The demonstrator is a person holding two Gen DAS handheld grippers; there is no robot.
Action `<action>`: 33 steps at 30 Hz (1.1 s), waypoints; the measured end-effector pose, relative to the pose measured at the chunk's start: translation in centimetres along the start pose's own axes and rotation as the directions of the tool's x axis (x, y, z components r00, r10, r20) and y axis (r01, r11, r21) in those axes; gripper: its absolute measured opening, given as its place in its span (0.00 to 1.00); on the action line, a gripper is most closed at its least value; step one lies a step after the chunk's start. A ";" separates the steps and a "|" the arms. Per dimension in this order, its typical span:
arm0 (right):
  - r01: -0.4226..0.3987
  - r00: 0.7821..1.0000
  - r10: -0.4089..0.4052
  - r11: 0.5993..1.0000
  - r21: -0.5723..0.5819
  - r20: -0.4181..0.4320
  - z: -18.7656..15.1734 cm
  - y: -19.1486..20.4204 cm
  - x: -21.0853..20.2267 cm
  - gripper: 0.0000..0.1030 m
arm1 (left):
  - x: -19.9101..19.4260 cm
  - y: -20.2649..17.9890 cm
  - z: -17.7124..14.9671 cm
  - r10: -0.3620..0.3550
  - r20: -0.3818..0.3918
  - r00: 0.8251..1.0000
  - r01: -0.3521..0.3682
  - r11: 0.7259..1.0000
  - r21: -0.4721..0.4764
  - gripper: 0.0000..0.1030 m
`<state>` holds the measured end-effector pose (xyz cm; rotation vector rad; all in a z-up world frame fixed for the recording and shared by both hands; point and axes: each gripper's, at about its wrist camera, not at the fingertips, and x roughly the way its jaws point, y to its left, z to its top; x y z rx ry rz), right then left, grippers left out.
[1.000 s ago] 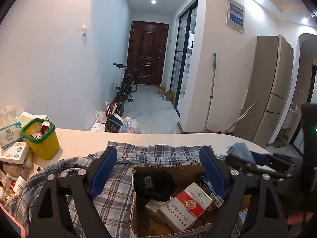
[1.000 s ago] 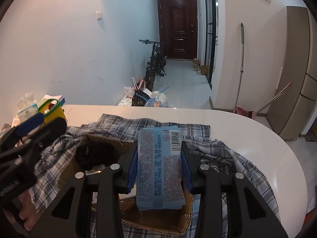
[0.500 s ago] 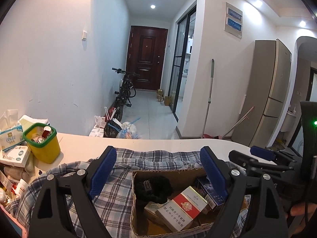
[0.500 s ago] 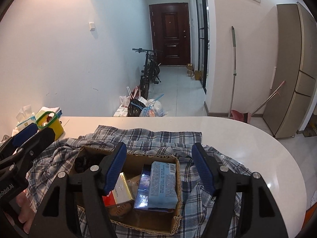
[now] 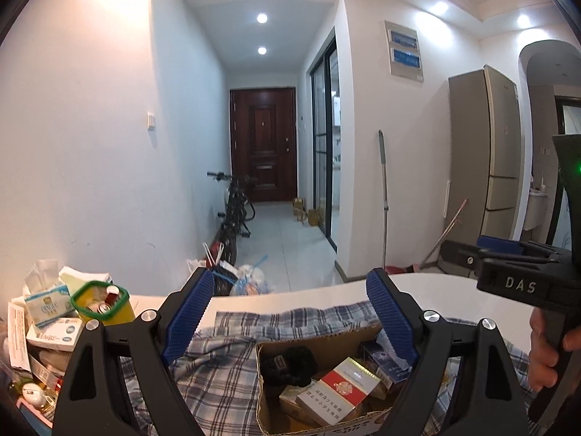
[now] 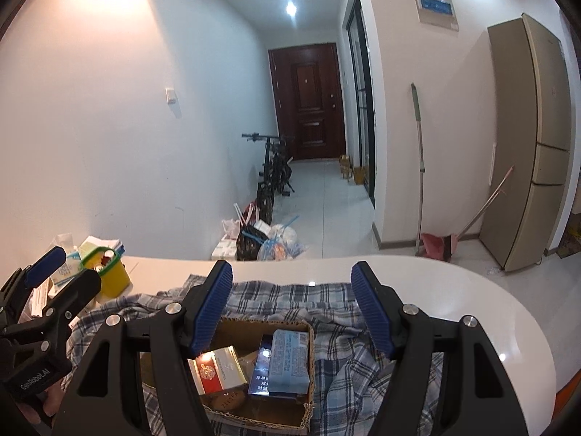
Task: Organize objects
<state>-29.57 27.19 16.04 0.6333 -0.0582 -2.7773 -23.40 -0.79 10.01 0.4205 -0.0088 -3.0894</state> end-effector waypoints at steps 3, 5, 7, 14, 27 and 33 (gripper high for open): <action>0.002 0.998 -0.001 1.000 -0.022 0.059 0.6 0.3 -1.9 0.65 | -1.7 0.3 0.7 -0.017 0.037 0.999 0.018 0.999 -0.034 0.85; 0.012 0.995 -0.010 1.000 -0.023 0.101 0.9 0.3 -3.1 0.65 | -3.5 0.6 1.4 -0.040 0.083 0.996 0.045 0.997 -0.059 0.85; 0.011 0.990 -0.008 1.000 -0.021 0.143 1.3 0.2 -4.5 0.65 | -5.2 0.7 2.0 -0.042 0.133 0.990 0.050 0.997 -0.059 0.87; -0.037 0.965 0.034 0.999 0.005 0.260 1.8 0.1 -8.5 1.00 | -8.2 0.2 3.3 -0.004 0.169 0.986 0.008 1.000 -0.020 1.00; 0.139 0.946 -0.111 0.988 -0.073 0.306 2.1 3.5 -12.2 1.00 | -11.2 0.8 4.9 0.089 0.149 0.985 -0.080 0.995 -0.068 1.00; 0.134 0.918 -0.115 0.991 -0.024 0.380 1.7 4.1 -15.9 1.00 | -16.8 0.0 4.7 0.159 0.288 0.944 -0.139 0.986 -0.091 1.00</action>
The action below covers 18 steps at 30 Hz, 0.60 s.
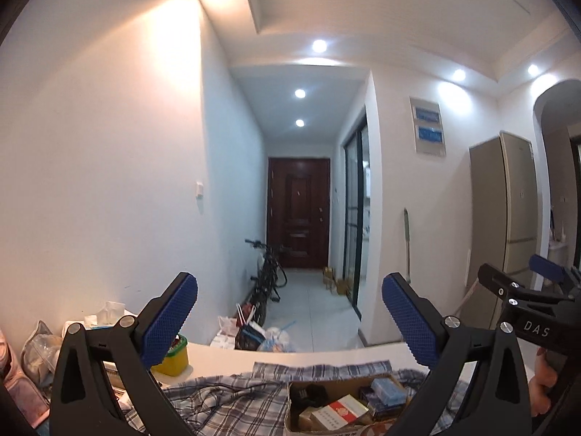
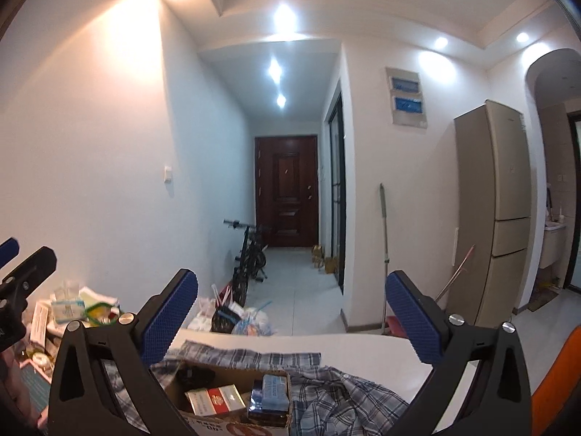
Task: Organize objects
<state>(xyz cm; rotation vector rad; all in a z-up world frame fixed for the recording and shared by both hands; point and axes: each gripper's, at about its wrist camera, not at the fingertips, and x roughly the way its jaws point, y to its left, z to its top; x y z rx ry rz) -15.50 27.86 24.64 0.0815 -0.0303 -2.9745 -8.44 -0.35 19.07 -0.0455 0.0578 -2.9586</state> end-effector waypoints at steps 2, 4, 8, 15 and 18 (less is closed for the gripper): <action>0.005 0.999 -0.006 0.999 0.033 0.039 0.2 -0.5 -1.8 1.00 | -1.5 0.4 0.5 0.028 0.036 0.999 -0.028 0.999 -0.018 1.00; 0.009 0.997 -0.011 0.999 0.037 0.071 0.6 -0.4 -3.4 1.00 | -2.7 0.9 0.9 0.057 0.065 0.996 -0.056 0.998 -0.022 1.00; 0.025 0.991 -0.030 0.999 0.045 0.127 1.1 -0.7 -5.7 1.00 | -4.0 1.7 1.4 0.108 0.091 0.990 -0.105 0.994 -0.034 1.00; 0.037 0.979 -0.043 0.999 0.034 0.200 1.8 -0.5 -7.9 1.00 | -4.8 1.7 1.7 0.070 0.088 0.994 -0.069 0.998 -0.013 1.00; 0.057 0.974 -0.063 0.998 0.033 0.220 1.8 -0.4 -8.4 1.00 | -5.1 1.2 1.6 0.052 0.079 0.996 -0.053 0.999 0.001 1.00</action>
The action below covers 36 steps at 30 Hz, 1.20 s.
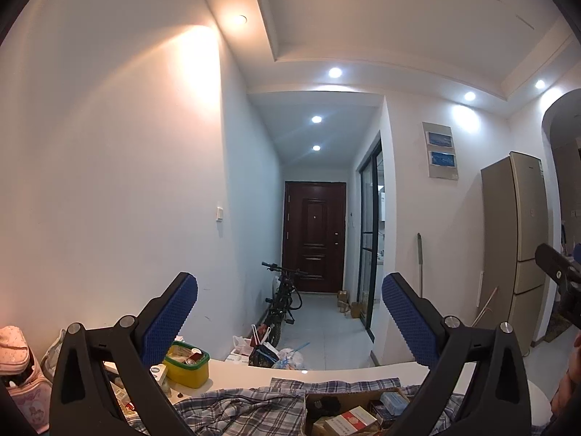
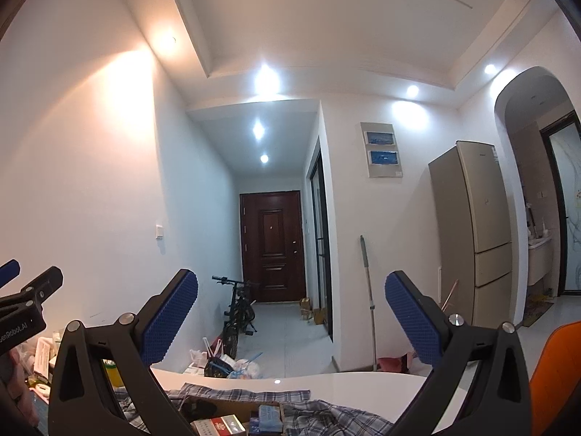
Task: Organize objects
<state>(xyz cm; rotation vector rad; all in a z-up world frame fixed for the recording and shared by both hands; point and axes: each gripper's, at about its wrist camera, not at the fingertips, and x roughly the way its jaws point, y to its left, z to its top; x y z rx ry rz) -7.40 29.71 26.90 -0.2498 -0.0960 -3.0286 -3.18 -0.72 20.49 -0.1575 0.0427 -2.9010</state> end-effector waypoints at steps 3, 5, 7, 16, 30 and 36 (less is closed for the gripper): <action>0.008 1.000 -0.008 1.000 0.000 0.003 0.1 0.0 0.2 1.00 | 0.7 -0.5 0.0 -0.015 -0.022 1.000 0.015 1.000 0.006 1.00; -0.001 1.000 0.001 1.000 -0.009 -0.004 0.1 0.2 0.1 1.00 | 1.1 -0.6 -0.2 -0.029 -0.036 0.999 0.030 1.000 0.006 1.00; -0.023 1.000 0.023 1.000 -0.013 -0.013 0.1 0.5 0.1 1.00 | 1.5 -0.5 -0.2 -0.051 -0.052 0.997 0.051 0.999 0.000 1.00; -0.069 0.997 0.068 0.998 -0.010 -0.039 0.1 0.8 0.5 1.00 | 1.0 -0.5 0.6 -0.091 -0.022 0.996 0.091 0.996 -0.018 1.00; -0.161 0.985 0.162 0.987 0.014 -0.058 -0.7 -1.1 -3.3 1.00 | -4.7 -1.3 0.7 -0.158 0.063 0.985 0.158 0.987 0.012 1.00; -0.173 0.981 0.172 0.985 0.003 -0.085 -2.2 -1.2 -5.2 1.00 | -6.1 -0.8 -1.4 -0.220 0.038 0.975 0.222 0.974 -0.056 1.00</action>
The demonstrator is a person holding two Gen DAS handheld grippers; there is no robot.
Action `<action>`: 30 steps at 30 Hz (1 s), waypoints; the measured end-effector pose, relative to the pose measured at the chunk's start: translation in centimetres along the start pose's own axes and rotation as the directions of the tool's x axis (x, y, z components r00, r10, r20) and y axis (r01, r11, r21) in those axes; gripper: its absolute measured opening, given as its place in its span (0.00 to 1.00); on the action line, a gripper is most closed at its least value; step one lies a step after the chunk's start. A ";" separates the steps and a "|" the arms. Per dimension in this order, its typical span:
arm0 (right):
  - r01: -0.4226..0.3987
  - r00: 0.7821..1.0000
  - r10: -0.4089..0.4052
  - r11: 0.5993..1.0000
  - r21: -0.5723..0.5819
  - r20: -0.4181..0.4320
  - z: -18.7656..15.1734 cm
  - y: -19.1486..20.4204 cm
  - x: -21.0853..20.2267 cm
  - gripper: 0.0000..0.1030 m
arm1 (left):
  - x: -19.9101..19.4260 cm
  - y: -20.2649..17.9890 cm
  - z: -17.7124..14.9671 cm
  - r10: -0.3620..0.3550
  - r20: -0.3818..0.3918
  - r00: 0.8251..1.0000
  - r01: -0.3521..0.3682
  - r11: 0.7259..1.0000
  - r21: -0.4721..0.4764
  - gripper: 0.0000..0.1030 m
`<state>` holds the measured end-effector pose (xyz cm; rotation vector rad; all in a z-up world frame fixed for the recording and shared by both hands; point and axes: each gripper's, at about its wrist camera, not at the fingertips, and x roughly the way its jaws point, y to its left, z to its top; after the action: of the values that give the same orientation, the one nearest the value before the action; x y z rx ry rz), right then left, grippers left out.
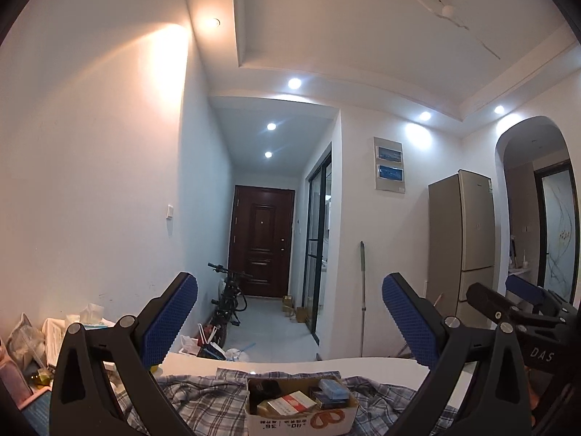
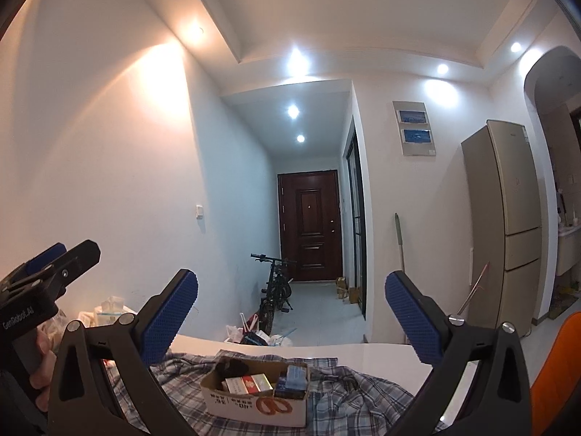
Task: Organize objects
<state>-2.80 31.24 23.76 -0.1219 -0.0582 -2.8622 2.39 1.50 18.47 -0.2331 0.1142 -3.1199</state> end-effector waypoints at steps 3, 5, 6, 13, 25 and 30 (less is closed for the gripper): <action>0.004 1.000 -0.004 1.000 -0.029 0.011 -1.0 0.3 -0.9 1.00 | -0.3 -0.4 -0.9 -0.013 -0.025 1.000 0.014 0.999 0.034 1.00; -0.035 0.999 0.035 0.999 -0.030 0.004 -1.8 0.2 -1.2 1.00 | -0.5 -0.8 -2.0 -0.014 -0.049 0.999 0.017 0.998 0.055 1.00; -0.044 0.999 0.044 0.999 -0.028 -0.004 -2.3 0.1 -1.3 1.00 | -0.5 -0.9 -2.5 -0.010 -0.054 0.998 0.013 0.998 0.061 1.00; 0.093 0.994 -0.090 0.995 -0.045 0.058 -5.9 0.5 -1.7 1.00 | -1.3 -1.2 -7.1 0.004 -0.085 0.996 0.005 0.995 0.102 1.00; -0.007 0.996 0.008 1.000 0.008 -0.089 -11.4 -0.1 -0.4 1.00 | -1.2 0.4 -11.6 -0.005 -0.164 0.986 0.013 0.999 0.050 1.00; -0.032 0.996 0.033 0.999 0.005 -0.088 -13.1 0.6 -0.2 1.00 | -0.1 0.9 -14.0 -0.009 -0.210 0.978 0.015 1.000 0.026 1.00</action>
<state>-3.49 30.08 10.77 0.0043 -0.0431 -2.8310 0.46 1.63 4.54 0.0982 0.0710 -3.1461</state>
